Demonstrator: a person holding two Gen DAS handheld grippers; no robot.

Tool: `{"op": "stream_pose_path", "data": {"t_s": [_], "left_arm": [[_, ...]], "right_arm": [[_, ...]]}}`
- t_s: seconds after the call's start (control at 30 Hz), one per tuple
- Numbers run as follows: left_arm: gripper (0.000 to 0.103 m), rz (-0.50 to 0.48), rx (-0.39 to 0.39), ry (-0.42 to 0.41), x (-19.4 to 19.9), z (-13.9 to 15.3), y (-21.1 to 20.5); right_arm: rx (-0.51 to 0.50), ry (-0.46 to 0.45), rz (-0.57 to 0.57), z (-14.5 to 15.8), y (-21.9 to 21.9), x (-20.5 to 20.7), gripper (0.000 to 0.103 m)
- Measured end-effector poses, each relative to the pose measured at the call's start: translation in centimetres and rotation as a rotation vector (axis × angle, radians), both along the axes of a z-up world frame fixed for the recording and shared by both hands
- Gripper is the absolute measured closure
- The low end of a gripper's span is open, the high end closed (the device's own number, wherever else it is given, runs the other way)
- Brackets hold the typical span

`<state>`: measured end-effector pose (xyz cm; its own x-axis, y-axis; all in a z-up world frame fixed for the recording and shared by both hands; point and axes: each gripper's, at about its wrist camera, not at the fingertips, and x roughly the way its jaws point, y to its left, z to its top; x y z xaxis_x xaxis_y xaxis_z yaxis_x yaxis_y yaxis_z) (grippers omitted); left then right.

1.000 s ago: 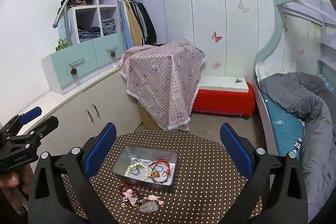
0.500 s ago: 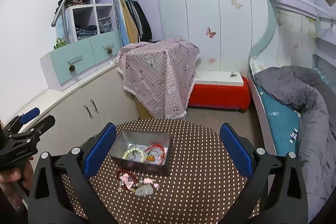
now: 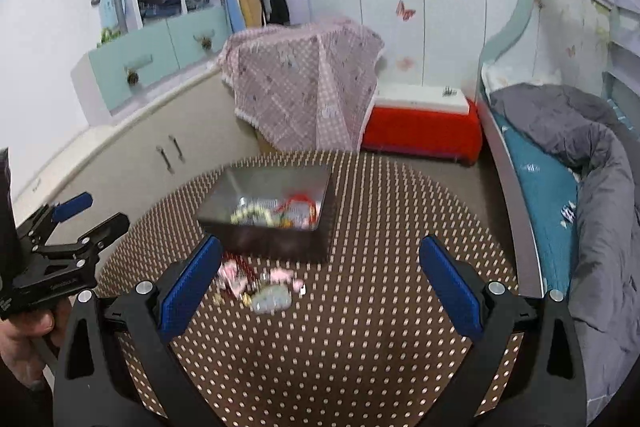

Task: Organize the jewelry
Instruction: 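Move both tools back toward the remaining jewelry beside the box, then grasp the red bead necklace with left tool while right grasps pink charm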

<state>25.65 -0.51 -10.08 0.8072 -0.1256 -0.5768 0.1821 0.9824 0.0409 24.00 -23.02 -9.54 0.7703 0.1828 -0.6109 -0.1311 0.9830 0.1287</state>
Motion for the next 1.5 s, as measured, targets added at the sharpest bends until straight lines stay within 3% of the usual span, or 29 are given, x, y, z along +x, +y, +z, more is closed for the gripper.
{"op": "stream_pose_path", "data": {"t_s": [0.33, 0.5, 0.83, 0.93, 1.0, 1.23, 1.3, 1.37, 1.4, 1.5], "left_arm": [[0.008, -0.013, 0.031, 0.147, 3.8, -5.7, -1.0], [0.013, -0.042, 0.052, 0.195, 5.5, -7.5, -1.9], [0.041, -0.129, 0.052, 0.262, 6.8, -8.7, -3.4], [0.058, -0.167, 0.048, 0.269, 6.6, -8.8, -4.0], [0.067, -0.188, 0.044, 0.272, 6.4, -8.7, -4.3], [0.067, -0.193, 0.050, 0.272, 6.4, -8.9, -4.6], [0.067, -0.204, 0.060, 0.271, 6.3, -9.0, -4.7], [0.076, -0.226, 0.054, 0.275, 6.3, -9.0, -4.7], [0.081, -0.244, 0.044, 0.282, 6.2, -9.0, -4.8], [0.081, -0.250, 0.048, 0.280, 6.1, -9.0, -5.0]], "right_arm": [[-0.014, 0.132, 0.014, -5.1, 0.4, 0.5, 0.008], [-0.030, 0.196, 0.038, -7.3, 0.9, 1.4, 0.008], [-0.027, 0.216, 0.071, -9.2, 1.8, 3.0, 0.008], [-0.034, 0.215, 0.068, -9.4, 1.8, 4.1, 0.019], [-0.041, 0.220, 0.077, -9.6, 1.9, 4.6, 0.036], [-0.079, 0.224, 0.170, -10.0, 3.7, 6.1, 0.059], [-0.084, 0.229, 0.207, -10.0, 4.3, 6.1, 0.075], [-0.120, 0.241, 0.236, -10.1, 4.9, 5.9, 0.084], [-0.139, 0.237, 0.241, -10.2, 5.0, 5.7, 0.084], [-0.125, 0.239, 0.246, -10.4, 4.6, 5.9, 0.087]]}}
